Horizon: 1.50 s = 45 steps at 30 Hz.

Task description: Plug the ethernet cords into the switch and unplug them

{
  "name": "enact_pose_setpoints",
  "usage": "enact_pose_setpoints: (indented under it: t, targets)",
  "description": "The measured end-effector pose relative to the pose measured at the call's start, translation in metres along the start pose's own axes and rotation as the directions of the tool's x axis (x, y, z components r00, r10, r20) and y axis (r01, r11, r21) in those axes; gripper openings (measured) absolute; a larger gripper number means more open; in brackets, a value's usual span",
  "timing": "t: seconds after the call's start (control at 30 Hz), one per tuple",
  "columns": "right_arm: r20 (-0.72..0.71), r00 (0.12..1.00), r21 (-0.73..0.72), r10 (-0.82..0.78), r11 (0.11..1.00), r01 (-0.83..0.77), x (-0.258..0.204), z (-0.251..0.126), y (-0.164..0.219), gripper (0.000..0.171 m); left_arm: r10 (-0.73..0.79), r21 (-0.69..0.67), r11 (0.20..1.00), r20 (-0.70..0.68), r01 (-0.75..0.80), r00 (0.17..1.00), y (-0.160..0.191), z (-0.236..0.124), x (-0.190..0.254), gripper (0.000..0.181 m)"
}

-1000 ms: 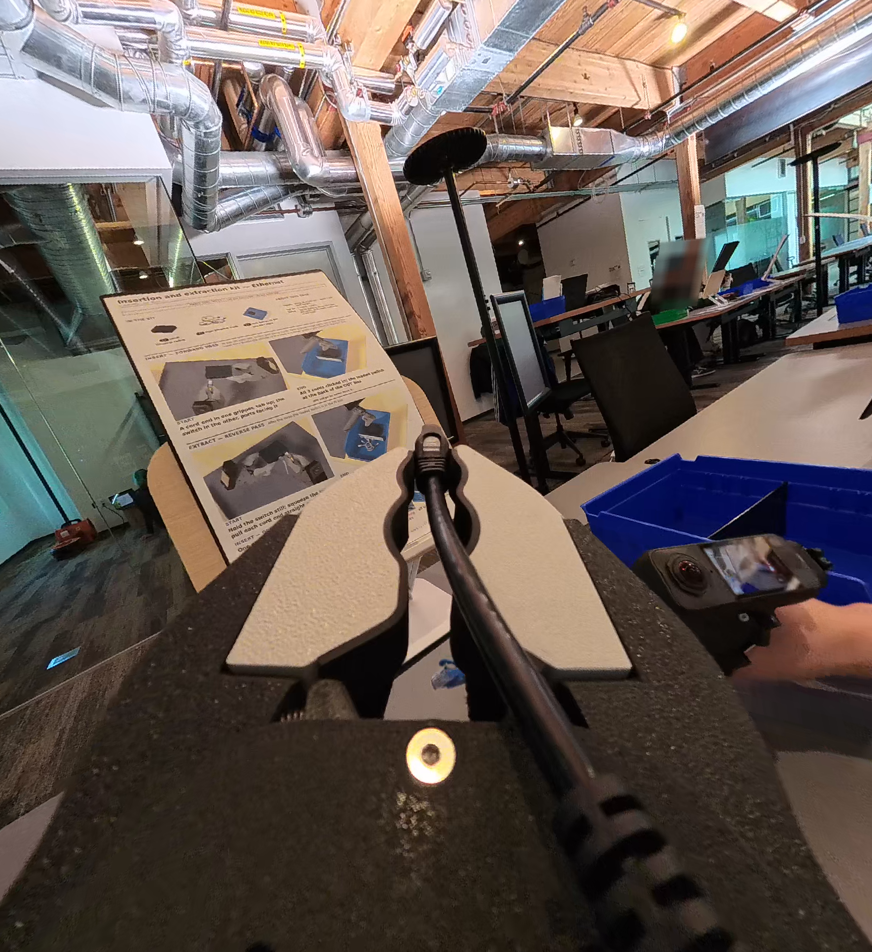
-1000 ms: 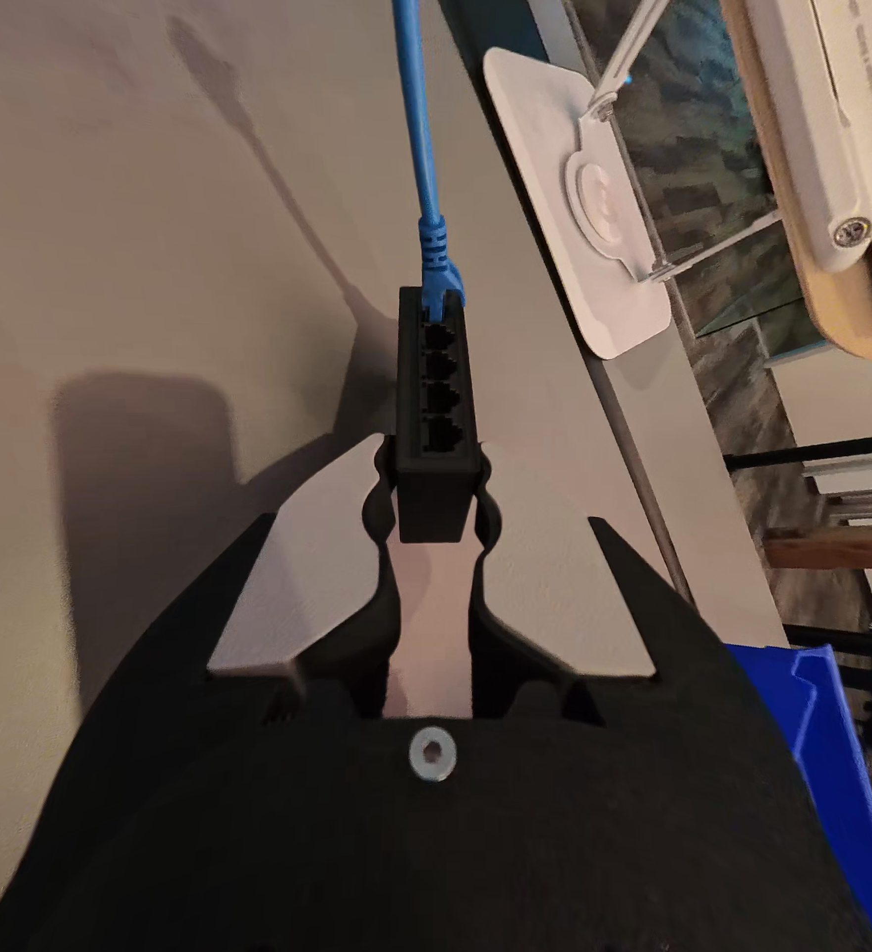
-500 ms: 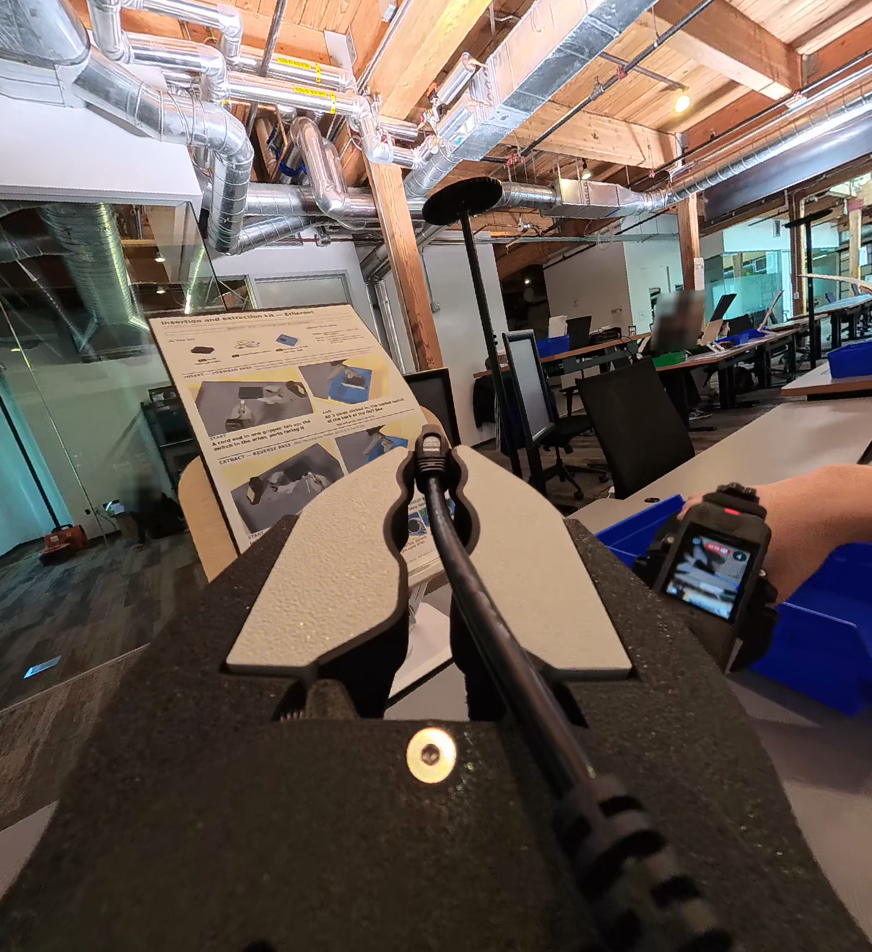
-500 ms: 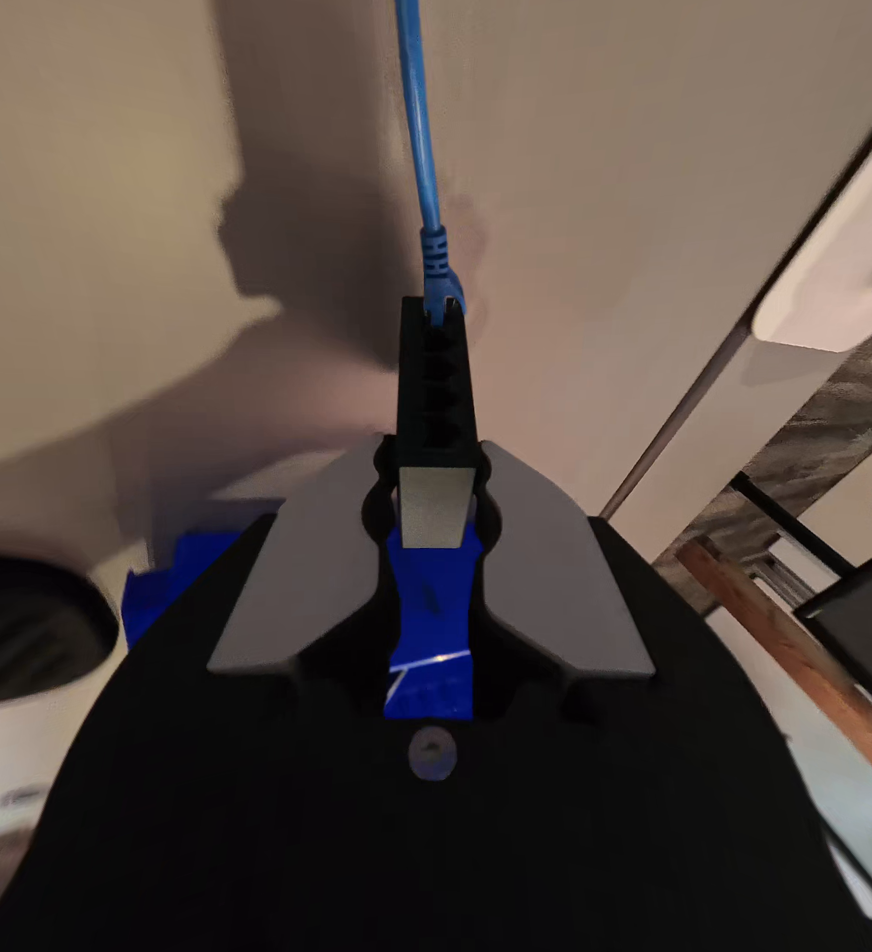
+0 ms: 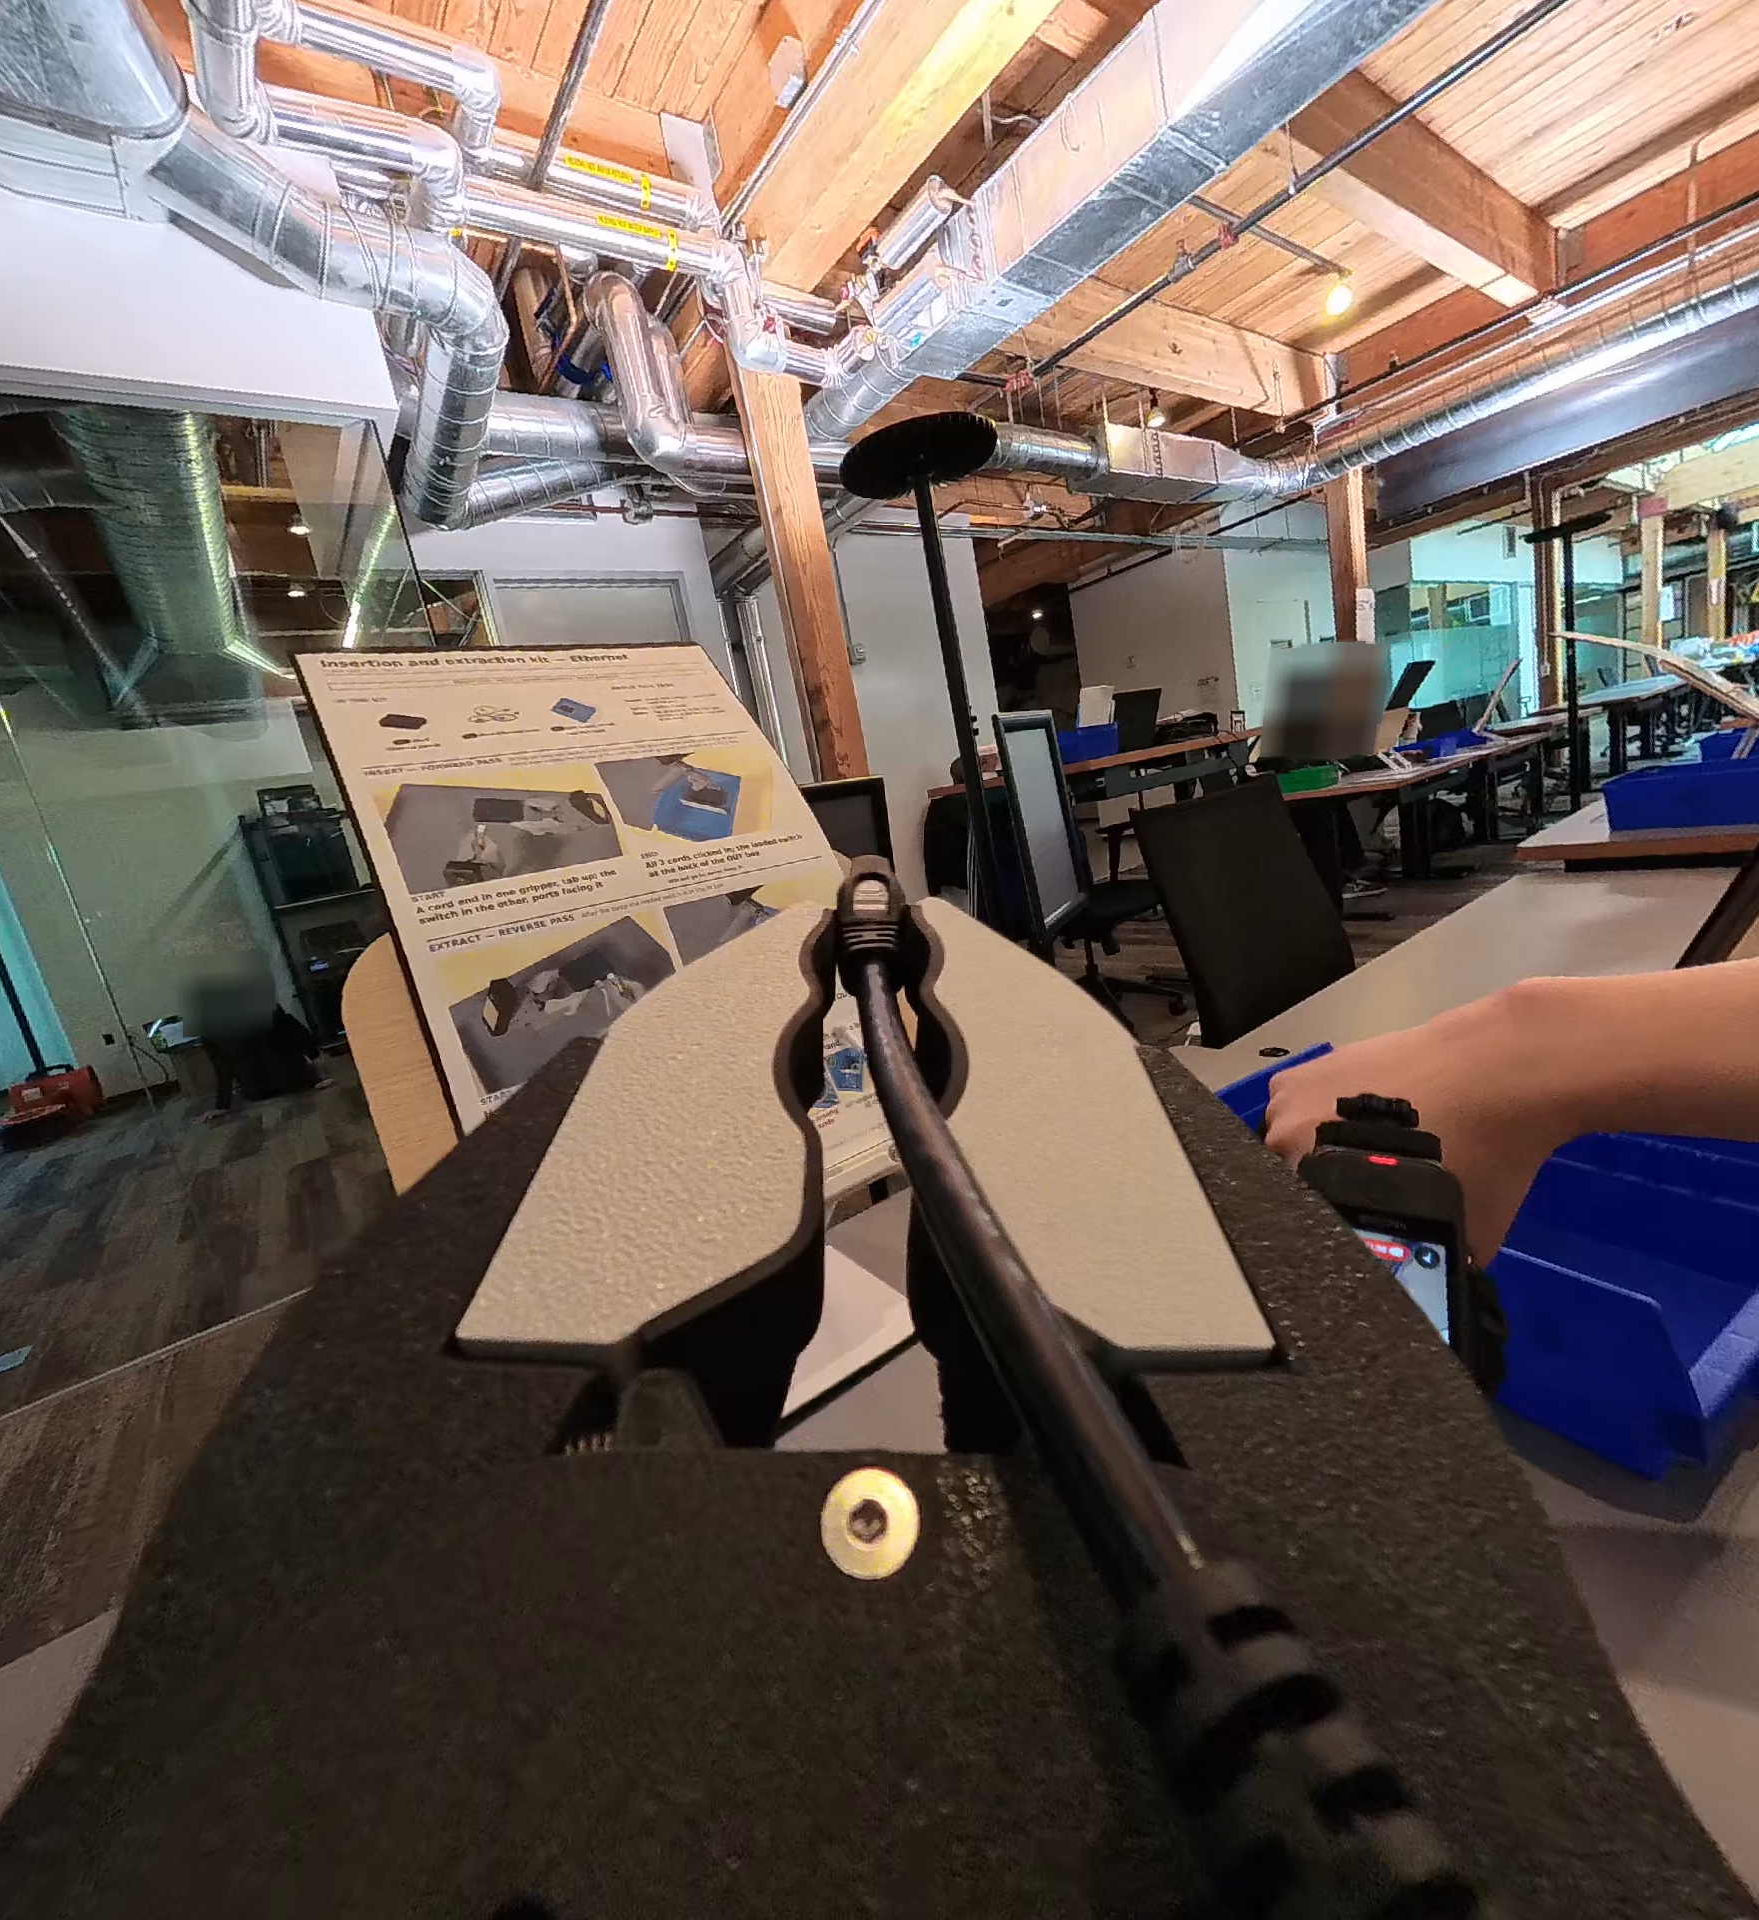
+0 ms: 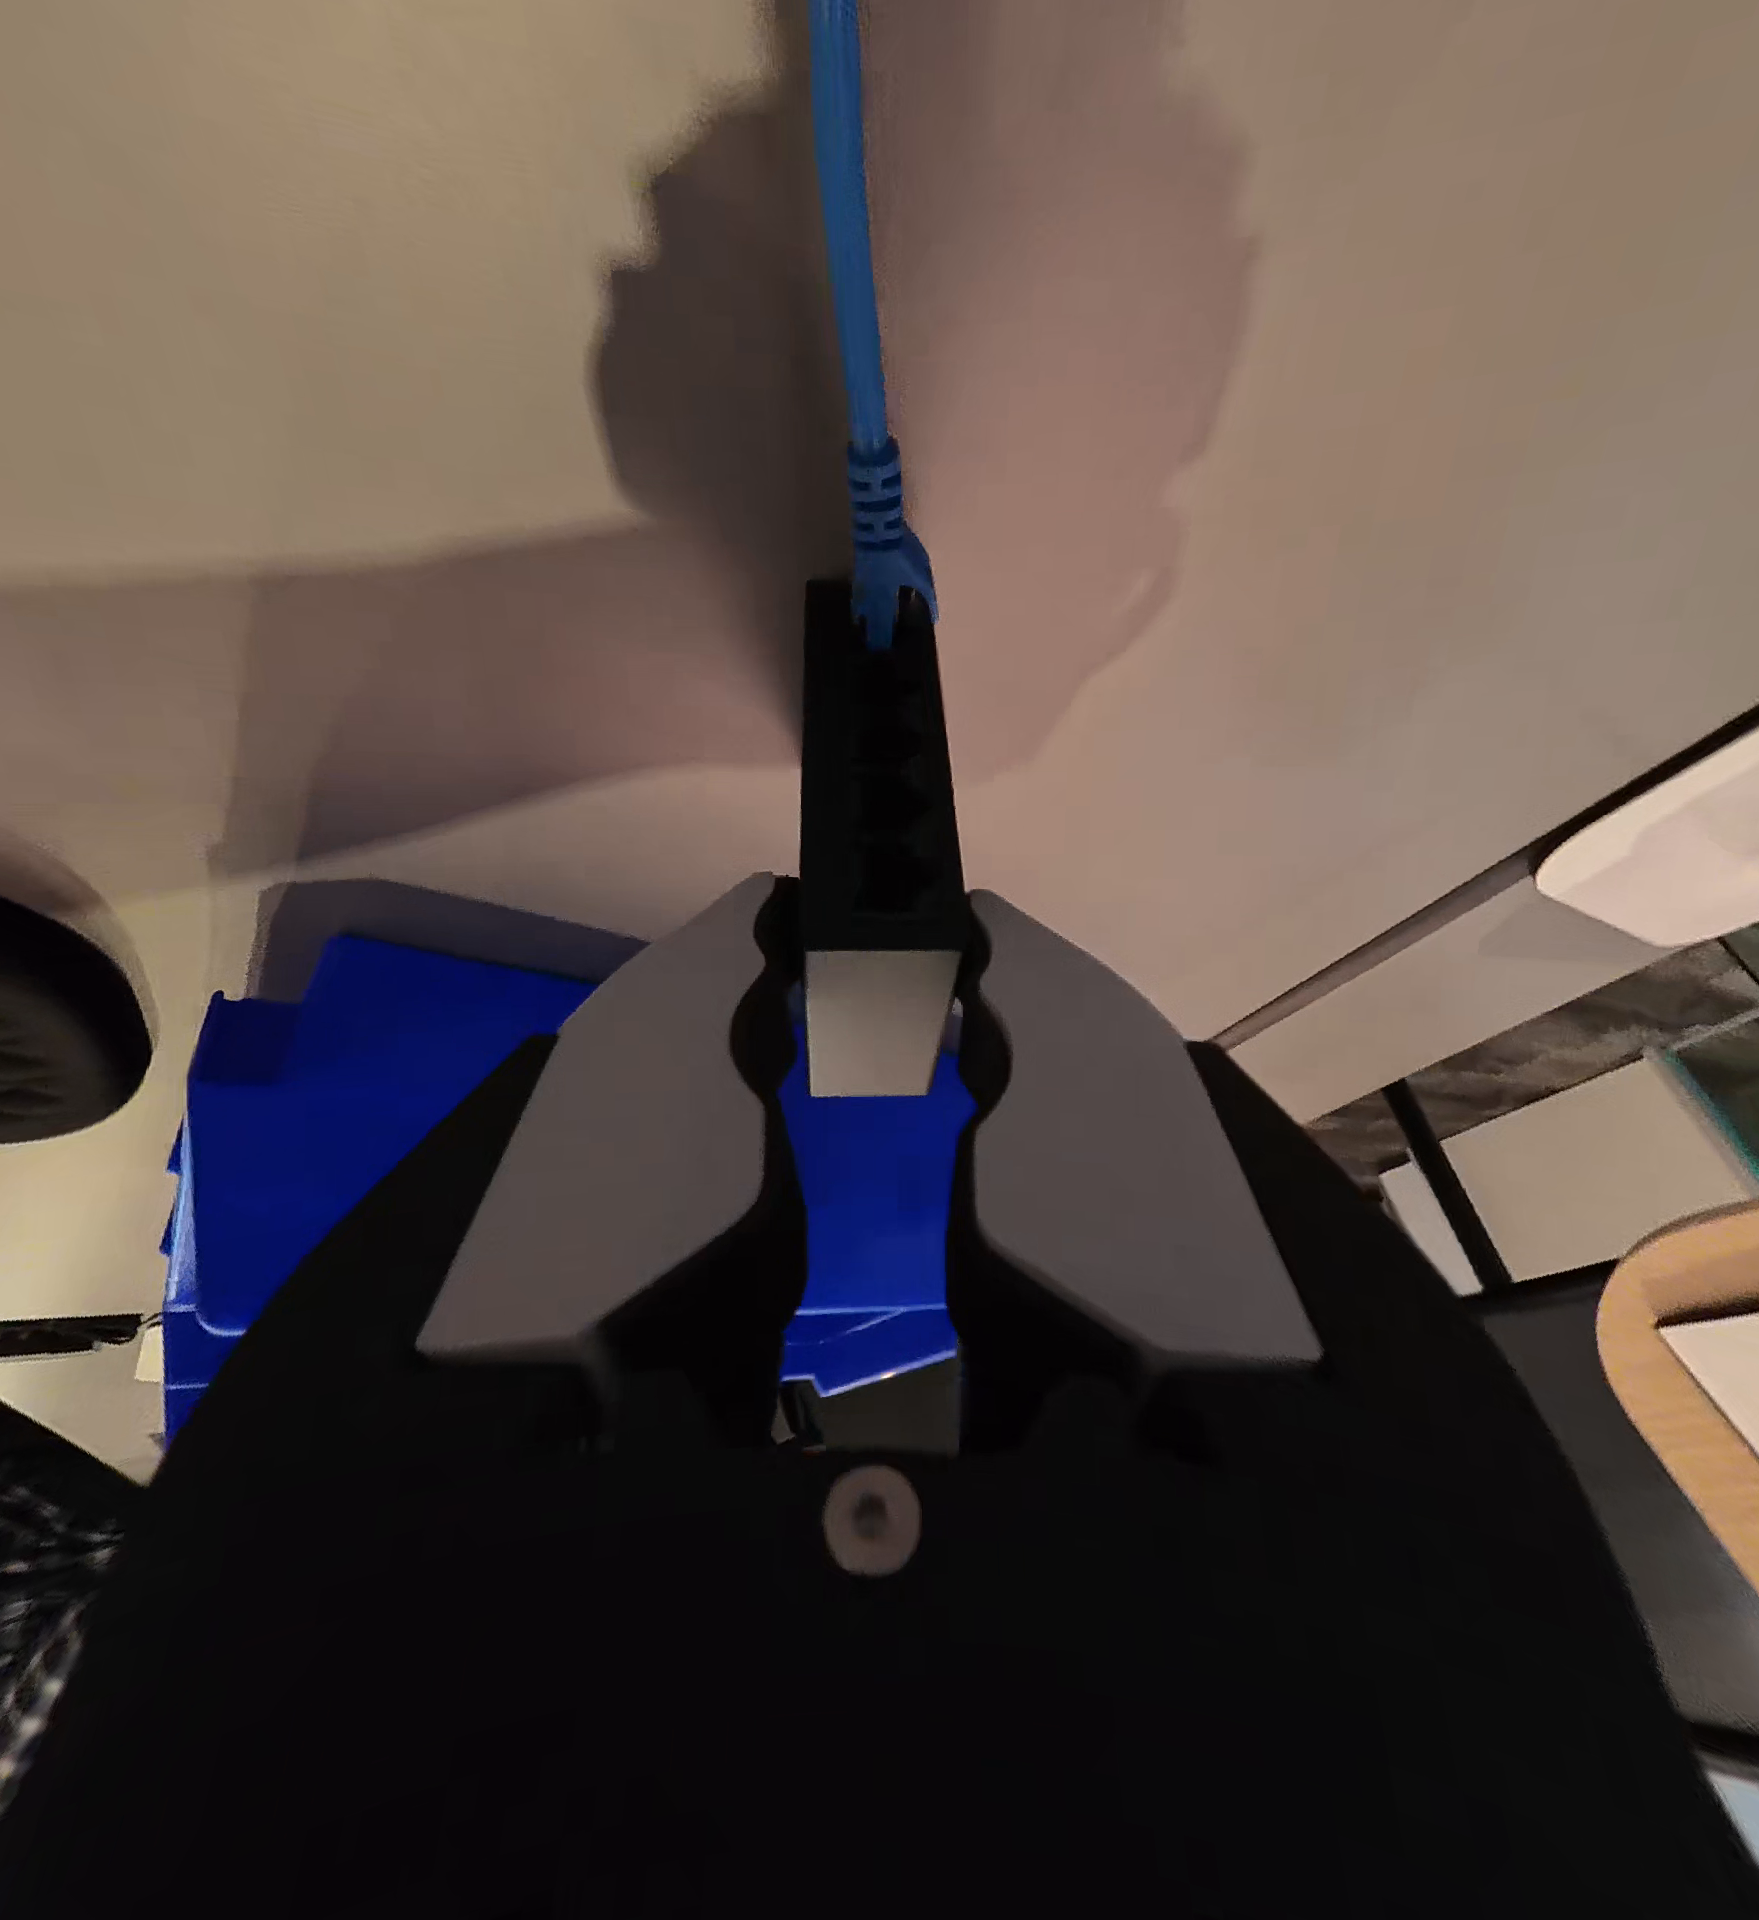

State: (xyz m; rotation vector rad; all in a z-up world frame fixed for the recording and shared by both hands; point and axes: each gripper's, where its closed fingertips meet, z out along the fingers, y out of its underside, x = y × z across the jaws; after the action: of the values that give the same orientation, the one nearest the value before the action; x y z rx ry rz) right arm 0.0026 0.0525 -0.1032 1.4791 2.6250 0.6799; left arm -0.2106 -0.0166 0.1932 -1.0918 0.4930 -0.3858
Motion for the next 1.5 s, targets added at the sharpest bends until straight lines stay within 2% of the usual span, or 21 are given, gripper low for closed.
enact_pose_setpoints:
  t: [0.2,0.37,0.5,0.57,0.63,0.7,0.77,0.8,0.83,0.87,0.93,0.97,1.03,1.1,1.2,1.37,1.5]
  targets:
    - [-0.031,0.999,0.054,-0.040,0.998,0.042,0.004,-0.004,-0.010,0.027,-0.006,0.005,1.000,-0.003,0.006,1.000,-0.002,-0.001,0.000,0.011]
    - [-0.060,0.998,0.069,-0.010,0.998,0.015,0.008,-0.010,-0.012,0.036,-0.007,0.013,1.000,0.004,0.007,1.000,-0.006,-0.003,-0.002,0.011]
    - [-0.083,0.995,0.098,0.055,0.994,-0.047,0.011,-0.018,-0.014,0.053,-0.020,0.024,1.000,0.009,0.020,1.000,-0.009,-0.006,-0.007,0.011]
    - [-0.121,0.990,0.112,0.075,0.992,-0.062,0.014,-0.030,-0.011,0.054,-0.021,0.023,1.000,0.011,0.020,1.000,-0.010,-0.007,-0.008,0.011]
    - [-0.165,0.972,0.211,0.165,0.969,-0.129,0.021,-0.052,-0.011,0.052,-0.022,0.030,0.999,0.017,0.022,1.000,-0.012,-0.008,-0.010,0.011]
    - [-0.162,0.916,0.377,0.367,0.881,-0.286,0.033,-0.079,-0.008,0.047,-0.030,0.031,0.999,0.012,0.029,0.999,-0.013,-0.009,-0.010,0.011]
    - [-0.020,0.786,0.519,0.617,0.679,-0.520,0.043,-0.095,-0.001,0.046,-0.031,0.031,0.999,0.015,0.030,0.999,-0.014,-0.009,-0.010,0.011]
    - [0.080,0.669,0.529,0.739,0.537,-0.657,0.047,-0.094,0.007,0.037,-0.030,0.029,0.999,0.013,0.029,0.999,-0.014,-0.009,-0.009,0.011]
    - [0.205,0.551,0.485,0.809,0.405,-0.775,0.044,-0.087,0.012,0.044,-0.031,0.027,0.999,0.012,0.031,0.999,-0.014,-0.008,-0.008,0.011]
    - [0.339,0.463,0.416,0.819,0.311,-0.855,0.036,-0.080,0.009,0.052,-0.034,0.027,0.999,0.011,0.034,0.999,-0.014,-0.008,-0.008,0.011]
    - [0.463,0.332,0.291,0.822,0.213,-0.933,0.024,-0.066,0.001,0.076,-0.042,0.022,0.999,0.006,0.042,0.999,-0.013,-0.007,-0.006,0.011]
    - [0.472,0.298,0.241,0.830,0.204,-0.949,0.018,-0.058,-0.002,0.077,-0.044,0.019,0.999,0.002,0.044,0.999,-0.013,-0.007,-0.005,0.011]
    - [0.398,0.284,0.172,0.873,0.233,-0.957,0.011,-0.040,0.001,0.086,-0.051,0.021,0.998,-0.001,0.051,0.999,-0.014,-0.008,-0.004,0.011]
    - [0.340,0.264,0.163,0.903,0.219,-0.962,0.016,-0.032,0.005,0.088,-0.063,0.020,0.998,-0.012,0.063,0.998,-0.015,-0.008,-0.003,0.011]
    - [0.335,0.207,0.153,0.919,0.164,-0.975,0.024,-0.023,0.005,0.086,-0.070,0.024,0.997,-0.016,0.071,0.997,-0.017,-0.010,-0.004,0.011]
    - [0.376,0.156,0.058,0.913,0.145,-0.988,0.014,-0.008,-0.006,0.088,-0.083,0.043,0.996,-0.019,0.083,0.996,-0.023,-0.014,-0.007,0.011]
    - [0.344,0.161,0.017,0.925,0.165,-0.986,0.008,0.000,-0.003,0.083,-0.095,0.048,0.994,-0.027,0.096,0.995,-0.025,-0.014,-0.008,0.011]
